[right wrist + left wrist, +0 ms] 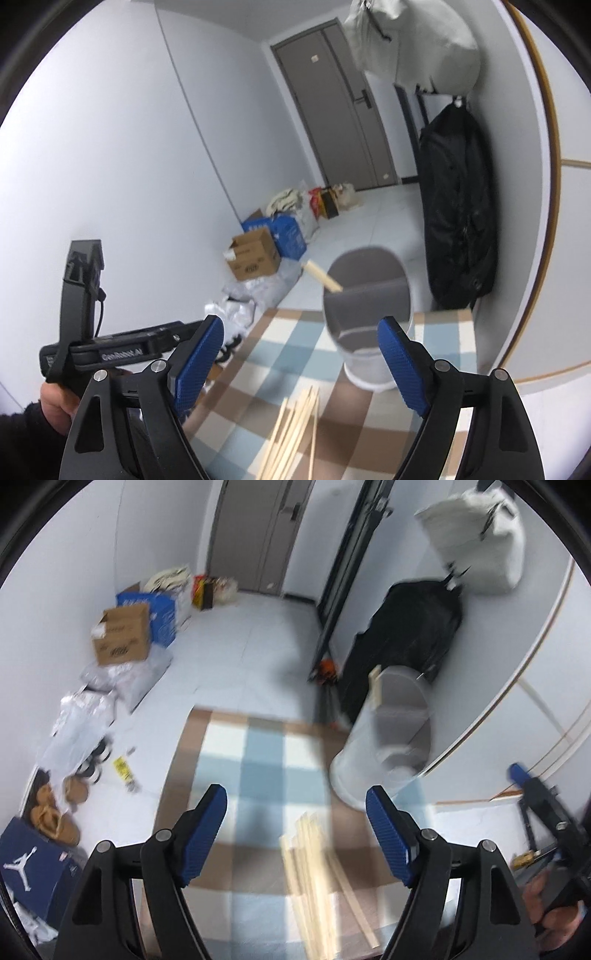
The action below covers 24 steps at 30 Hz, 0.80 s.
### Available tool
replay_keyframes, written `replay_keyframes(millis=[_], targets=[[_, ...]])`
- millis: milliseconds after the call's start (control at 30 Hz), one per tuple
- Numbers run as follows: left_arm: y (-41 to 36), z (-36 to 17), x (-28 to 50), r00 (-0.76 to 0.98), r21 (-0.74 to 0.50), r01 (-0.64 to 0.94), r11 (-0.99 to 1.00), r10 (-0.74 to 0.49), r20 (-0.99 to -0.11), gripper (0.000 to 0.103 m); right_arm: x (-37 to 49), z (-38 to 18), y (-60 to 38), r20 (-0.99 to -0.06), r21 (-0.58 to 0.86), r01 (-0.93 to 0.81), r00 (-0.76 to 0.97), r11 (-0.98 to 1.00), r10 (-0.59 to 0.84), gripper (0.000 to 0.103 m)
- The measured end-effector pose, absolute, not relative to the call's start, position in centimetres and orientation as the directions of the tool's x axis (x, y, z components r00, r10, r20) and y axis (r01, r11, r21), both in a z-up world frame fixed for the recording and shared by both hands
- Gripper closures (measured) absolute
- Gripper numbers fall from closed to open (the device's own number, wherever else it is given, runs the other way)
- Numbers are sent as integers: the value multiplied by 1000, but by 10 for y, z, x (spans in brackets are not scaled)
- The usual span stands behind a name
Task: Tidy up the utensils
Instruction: 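Lower the left tool to the chopstick pile and grasp one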
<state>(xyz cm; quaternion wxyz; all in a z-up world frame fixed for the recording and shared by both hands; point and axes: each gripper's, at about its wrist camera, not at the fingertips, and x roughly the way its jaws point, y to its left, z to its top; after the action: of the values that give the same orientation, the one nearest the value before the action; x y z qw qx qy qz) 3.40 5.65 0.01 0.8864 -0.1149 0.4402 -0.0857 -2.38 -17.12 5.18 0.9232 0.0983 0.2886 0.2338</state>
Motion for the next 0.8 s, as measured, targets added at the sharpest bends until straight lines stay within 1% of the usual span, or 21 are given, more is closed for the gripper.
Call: replay_keyframes(millis=[100,133,233,333,400,500,633,700,800], targets=[[59,-28,36,536,-287,32,957,-258,-804,29,-25,37,-165,-530,279,-383,703,881,474,18],[58,-41,40,504,-272,12,962,-240,-830,29,-25,29,-164,-544,278,-383,693,881,473,17],[56,-67,49,436,-277,-6,961,-247,-866,29,-24,13,-165,-570,297,-361,675,884,468,16],[51,-90,54,370,-253,-13,967,-231,-900,29,-22,-1,-165,-598,313,-345,653,885,466,14],[45,-100,58,339,-213,-9,977,-197,-920,29,-20,-8,-164,-617,305,-335,643,891,453,14],[44,-108,59,315,-199,-10,980,-186,-931,29,-16,-17,-166,-636,321,-309,630,895,445,11],[43,-113,59,304,-187,-16,982,-173,-937,30,-11,-24,-165,-657,304,-286,627,909,418,11],[40,-117,61,293,-188,-6,982,-178,-939,33,-9,-26,-163,-663,303,-289,620,908,419,10],[34,-119,64,300,-168,6,986,-162,-940,35,-7,-28,-161,-672,302,-291,611,908,419,10]])
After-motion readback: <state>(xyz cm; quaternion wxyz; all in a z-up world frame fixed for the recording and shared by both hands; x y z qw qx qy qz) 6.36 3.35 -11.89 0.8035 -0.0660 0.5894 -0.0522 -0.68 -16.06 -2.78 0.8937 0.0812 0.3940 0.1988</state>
